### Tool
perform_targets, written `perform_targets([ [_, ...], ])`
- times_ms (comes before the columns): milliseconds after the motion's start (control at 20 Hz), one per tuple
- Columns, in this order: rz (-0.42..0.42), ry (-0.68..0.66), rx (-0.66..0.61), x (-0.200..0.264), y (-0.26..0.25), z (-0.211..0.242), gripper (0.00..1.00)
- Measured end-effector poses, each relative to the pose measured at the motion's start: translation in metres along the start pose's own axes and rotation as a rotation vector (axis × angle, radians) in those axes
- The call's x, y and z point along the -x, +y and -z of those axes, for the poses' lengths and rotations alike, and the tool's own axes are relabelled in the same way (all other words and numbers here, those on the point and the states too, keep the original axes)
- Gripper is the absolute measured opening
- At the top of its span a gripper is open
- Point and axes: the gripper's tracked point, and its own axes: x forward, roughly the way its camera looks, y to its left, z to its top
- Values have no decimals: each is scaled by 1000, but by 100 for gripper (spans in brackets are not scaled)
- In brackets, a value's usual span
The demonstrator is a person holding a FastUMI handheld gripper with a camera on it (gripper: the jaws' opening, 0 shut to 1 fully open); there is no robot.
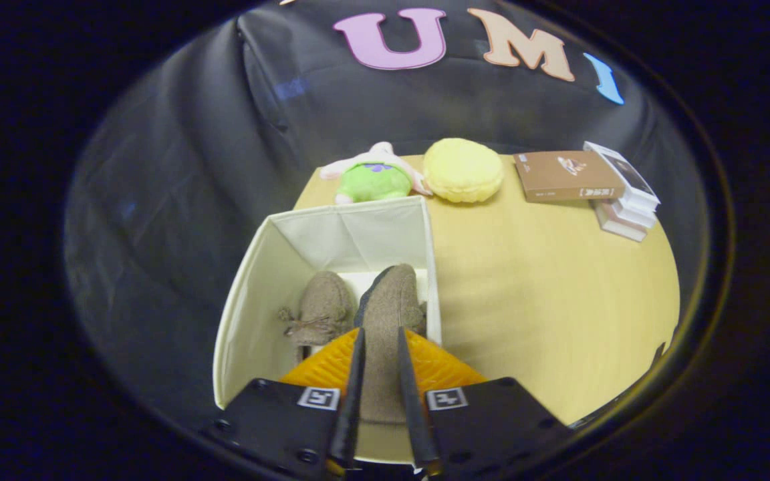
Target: Open the storage box then place both shoes into the box .Put the left shoe in first, then the right shoe, with the right side of both shoes facing outward in a uniform manner.
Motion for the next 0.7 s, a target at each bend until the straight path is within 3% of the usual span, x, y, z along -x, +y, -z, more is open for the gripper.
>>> perform_targets([
  [300,-141,-73,89,35,30,-9,99],
  [450,-223,-180,143,70,34,-25,99],
  [700,-200,-407,229,135,-11,-50,98],
])
